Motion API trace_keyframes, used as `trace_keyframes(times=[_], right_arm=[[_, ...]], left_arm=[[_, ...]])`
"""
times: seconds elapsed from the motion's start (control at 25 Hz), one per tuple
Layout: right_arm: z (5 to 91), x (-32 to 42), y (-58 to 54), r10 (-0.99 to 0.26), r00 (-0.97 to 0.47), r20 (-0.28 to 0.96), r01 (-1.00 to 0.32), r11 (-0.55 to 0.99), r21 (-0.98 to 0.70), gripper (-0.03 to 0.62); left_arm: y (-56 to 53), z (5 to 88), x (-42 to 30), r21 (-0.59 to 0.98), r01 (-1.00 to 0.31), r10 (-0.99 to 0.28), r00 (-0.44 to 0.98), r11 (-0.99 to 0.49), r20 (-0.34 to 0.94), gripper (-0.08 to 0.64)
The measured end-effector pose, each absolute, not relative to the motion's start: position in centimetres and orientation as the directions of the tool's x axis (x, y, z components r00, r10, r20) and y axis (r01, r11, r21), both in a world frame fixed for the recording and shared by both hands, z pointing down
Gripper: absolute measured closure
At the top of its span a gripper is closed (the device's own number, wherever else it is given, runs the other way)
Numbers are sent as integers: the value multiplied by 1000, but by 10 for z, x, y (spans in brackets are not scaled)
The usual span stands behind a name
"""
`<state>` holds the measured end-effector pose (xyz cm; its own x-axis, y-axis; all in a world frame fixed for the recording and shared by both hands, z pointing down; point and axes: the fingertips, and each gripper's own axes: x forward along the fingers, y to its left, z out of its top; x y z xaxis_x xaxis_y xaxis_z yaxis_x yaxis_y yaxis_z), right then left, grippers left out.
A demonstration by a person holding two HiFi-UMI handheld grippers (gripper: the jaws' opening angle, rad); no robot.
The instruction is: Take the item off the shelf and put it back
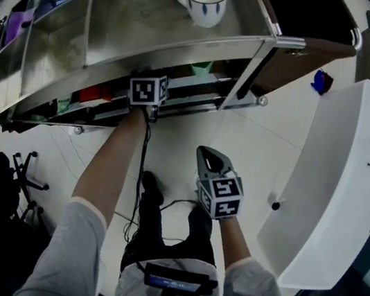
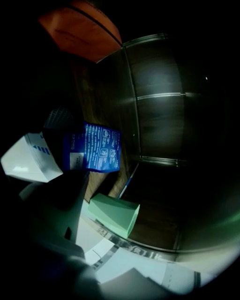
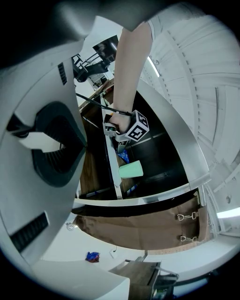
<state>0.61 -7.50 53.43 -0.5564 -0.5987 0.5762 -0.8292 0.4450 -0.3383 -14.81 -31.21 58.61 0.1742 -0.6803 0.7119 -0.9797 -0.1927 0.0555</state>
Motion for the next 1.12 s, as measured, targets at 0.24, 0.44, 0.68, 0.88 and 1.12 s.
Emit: trace_keyframes(times=[0.24, 0.44, 0.68, 0.88, 1.12], right_arm=[[538, 10, -73, -599, -552, 579, -832, 437, -342, 583], [537, 12, -74, -603, -548, 579, -835, 426, -347, 583], [536, 9, -74, -603, -553, 575, -832, 426, -354, 583], [539, 9, -73, -599, -554, 578, -832, 422, -360, 583], [540, 4, -74, -594, -561, 577, -827, 427, -365, 583]], left_arm=[[-298, 596, -174, -31, -996, -662, 35, -87, 749, 557], [-296, 596, -172, -13, -995, -646, 51, -94, 762, 557], [-296, 586, -171, -75, -984, -689, 57, -160, 723, 557], [-297, 575, -161, -139, -943, -692, 116, -302, 713, 384], [-294, 580, -130, -96, -886, -624, 239, -453, 744, 219]])
